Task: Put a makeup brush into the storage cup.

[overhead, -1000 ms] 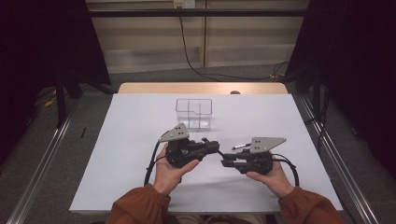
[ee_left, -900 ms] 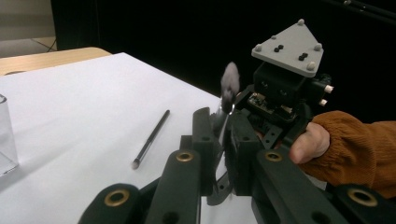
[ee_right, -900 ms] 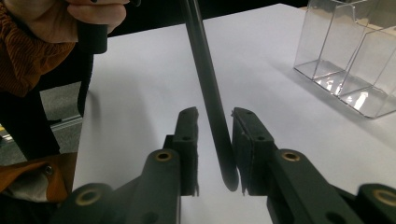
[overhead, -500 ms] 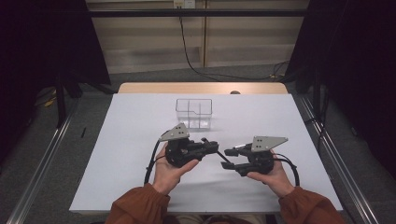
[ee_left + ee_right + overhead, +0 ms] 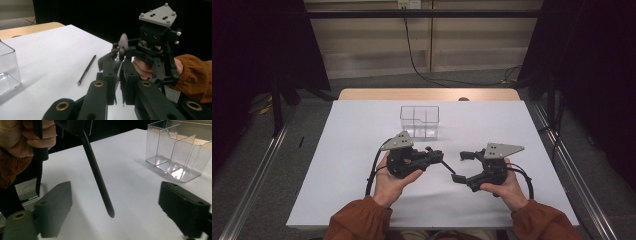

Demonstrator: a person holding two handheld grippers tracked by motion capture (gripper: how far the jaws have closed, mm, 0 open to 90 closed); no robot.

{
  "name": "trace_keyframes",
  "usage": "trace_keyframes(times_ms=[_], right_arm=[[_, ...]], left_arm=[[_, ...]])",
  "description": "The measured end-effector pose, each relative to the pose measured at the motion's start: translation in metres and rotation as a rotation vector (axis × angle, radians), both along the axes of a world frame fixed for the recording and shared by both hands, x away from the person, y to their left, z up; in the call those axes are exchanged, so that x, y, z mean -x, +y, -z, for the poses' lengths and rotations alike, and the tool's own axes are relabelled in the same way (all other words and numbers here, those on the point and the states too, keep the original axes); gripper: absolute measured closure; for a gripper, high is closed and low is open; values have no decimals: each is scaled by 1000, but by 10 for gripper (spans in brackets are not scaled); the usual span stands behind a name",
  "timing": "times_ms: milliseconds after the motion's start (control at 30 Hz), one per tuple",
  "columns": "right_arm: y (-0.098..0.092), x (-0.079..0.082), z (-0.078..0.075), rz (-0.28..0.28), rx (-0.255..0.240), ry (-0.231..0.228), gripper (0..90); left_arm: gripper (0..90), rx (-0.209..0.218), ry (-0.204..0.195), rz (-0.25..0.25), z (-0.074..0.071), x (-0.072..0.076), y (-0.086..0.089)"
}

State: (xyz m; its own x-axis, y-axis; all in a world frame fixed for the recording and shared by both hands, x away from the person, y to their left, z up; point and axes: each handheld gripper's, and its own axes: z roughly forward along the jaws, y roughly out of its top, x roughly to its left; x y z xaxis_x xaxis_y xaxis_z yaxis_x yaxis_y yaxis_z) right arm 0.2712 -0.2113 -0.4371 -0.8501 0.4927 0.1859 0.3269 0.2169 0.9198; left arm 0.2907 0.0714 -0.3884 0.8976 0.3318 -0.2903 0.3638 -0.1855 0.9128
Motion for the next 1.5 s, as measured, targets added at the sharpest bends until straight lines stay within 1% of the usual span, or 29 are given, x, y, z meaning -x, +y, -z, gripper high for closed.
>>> trace_keyframes(times_ms=[67,200,267,300,333,367,400,467,500,533,567,667,733,767,800,1000,1033,1067,1133,1200,1333,1400,1433,1500], right_arm=[[-1,0,-1,20,-1,-3,29],[-4,1,-2,50,0,-3,11],[-6,1,-2,60,-4,3,10],[-8,1,-3,64,-10,-4,8],[-10,2,-4,81,-13,-9,7],[-10,2,-4,81,-13,-9,7],[-13,3,-4,96,-15,-13,8],[-14,4,-5,100,-20,-12,9],[-16,5,-6,118,-9,-24,12],[-16,5,-6,118,-9,-24,12],[-17,6,-6,124,-6,-31,12],[-21,8,-5,139,-4,-32,14],[-26,11,-4,169,6,-50,11],[-26,11,-4,169,6,-50,11],[-27,12,-4,180,10,-62,13],[-39,15,-4,222,2,-67,13],[-39,15,-4,222,2,-67,13],[-41,16,-2,241,4,-72,14],[-42,16,-1,245,1,-73,14],[-45,17,0,263,-9,-76,14],[-50,20,1,292,-7,-87,14],[-54,22,3,302,-13,-78,14],[-54,22,3,302,-13,-78,14],[-57,25,3,312,-12,-77,14]], left_arm=[[839,-9,-4,2,-1,0,0],[839,-11,-6,-9,-4,-1,4],[839,-7,-5,-16,-5,-2,7],[839,-9,-3,-20,-5,-2,8],[839,-19,-5,-18,-4,-3,10],[839,-19,-5,-18,-4,-3,10],[839,-22,-7,-20,-4,-3,10],[839,-25,-1,-22,-4,-3,12],[839,-28,-3,-23,-4,-3,13],[839,-28,-3,-23,-4,-3,13],[839,-37,-4,-26,-5,-4,15],[839,-46,-5,-36,-6,-5,20],[839,-52,-6,-45,-7,-6,23],[839,-53,-8,-48,-7,-6,26],[839,-50,-7,-52,-8,-7,28],[839,-60,-7,-77,-11,-11,40],[839,-60,-7,-77,-11,-11,40],[839,-61,-7,-84,-11,-12,43],[839,-62,-8,-87,-12,-13,44],[839,-78,-9,-92,-12,-14,47],[839,-91,-11,-97,-14,-16,51],[839,-99,-14,-103,-16,-18,54],[839,-95,-11,-105,-16,-18,55],[839,-102,-14,-112,-18,-20,59]])
